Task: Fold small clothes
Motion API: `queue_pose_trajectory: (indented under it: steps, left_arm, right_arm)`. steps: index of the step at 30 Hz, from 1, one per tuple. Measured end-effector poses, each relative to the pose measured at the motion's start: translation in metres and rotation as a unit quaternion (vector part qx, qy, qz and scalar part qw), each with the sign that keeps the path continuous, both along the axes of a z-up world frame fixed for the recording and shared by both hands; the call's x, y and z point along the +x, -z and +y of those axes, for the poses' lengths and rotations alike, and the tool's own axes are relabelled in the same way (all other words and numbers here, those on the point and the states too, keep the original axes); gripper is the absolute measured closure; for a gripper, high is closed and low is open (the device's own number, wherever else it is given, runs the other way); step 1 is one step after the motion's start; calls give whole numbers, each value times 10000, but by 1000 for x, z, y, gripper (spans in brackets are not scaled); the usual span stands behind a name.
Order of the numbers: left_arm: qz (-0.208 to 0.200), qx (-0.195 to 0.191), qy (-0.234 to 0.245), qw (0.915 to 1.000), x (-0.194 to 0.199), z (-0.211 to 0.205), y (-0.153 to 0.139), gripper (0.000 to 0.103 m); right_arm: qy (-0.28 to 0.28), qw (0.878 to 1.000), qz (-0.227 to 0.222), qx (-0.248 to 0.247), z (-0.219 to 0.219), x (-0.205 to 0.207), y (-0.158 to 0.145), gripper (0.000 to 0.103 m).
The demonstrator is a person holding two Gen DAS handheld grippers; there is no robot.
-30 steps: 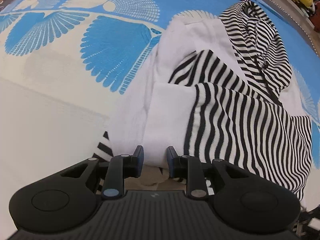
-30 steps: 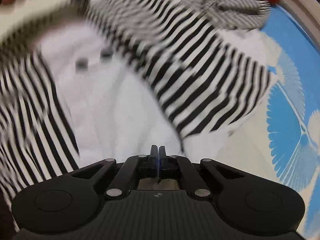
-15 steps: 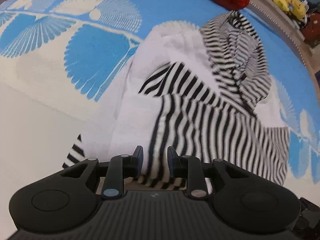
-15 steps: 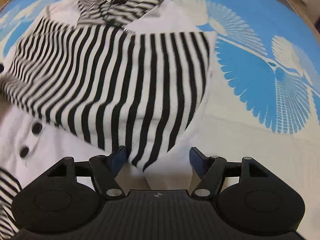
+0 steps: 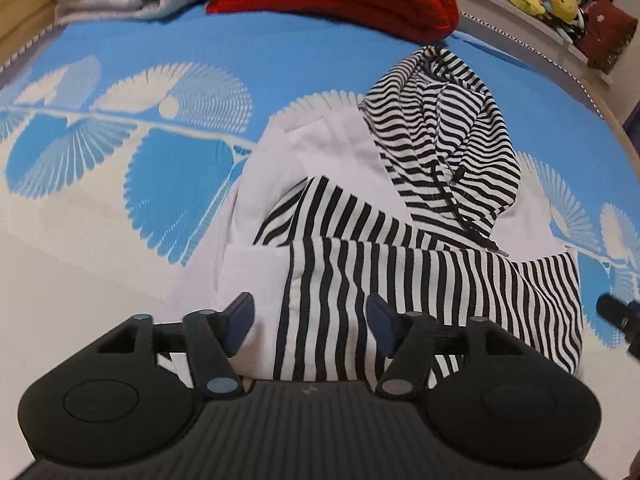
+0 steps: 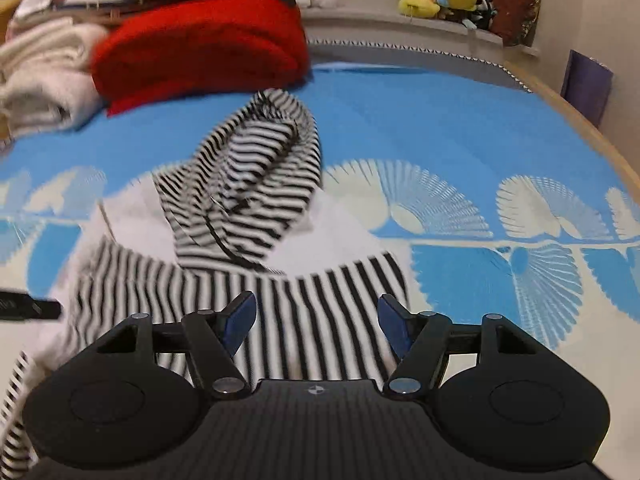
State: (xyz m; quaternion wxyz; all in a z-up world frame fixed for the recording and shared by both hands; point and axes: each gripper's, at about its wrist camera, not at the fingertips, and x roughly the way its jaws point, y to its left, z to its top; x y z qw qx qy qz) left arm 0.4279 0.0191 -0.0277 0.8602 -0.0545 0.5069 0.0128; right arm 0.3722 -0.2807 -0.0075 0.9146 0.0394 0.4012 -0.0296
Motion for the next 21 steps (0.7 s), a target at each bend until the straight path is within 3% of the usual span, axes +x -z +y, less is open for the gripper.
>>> queue_pose_trajectory:
  steps: [5,15,18,21]
  left_arm:
    - [-137,182,38,9997,2,-11,-1,20]
    - [-427,469,222,9977,1,-27,6,20]
    - [-679,499,246,9961,-2,-30,1,22]
    - [-960,569,341,9932,-5,-33,-4,43]
  right_arm:
    - [132,9997,-54,213,0,6,-7,34]
    - [158,9995,160,-232,4,7,-8,34]
    - [94,9987,281,-416,-1,9,-7,34]
    - [98,9981,411,-438,-12,10,-7,34]
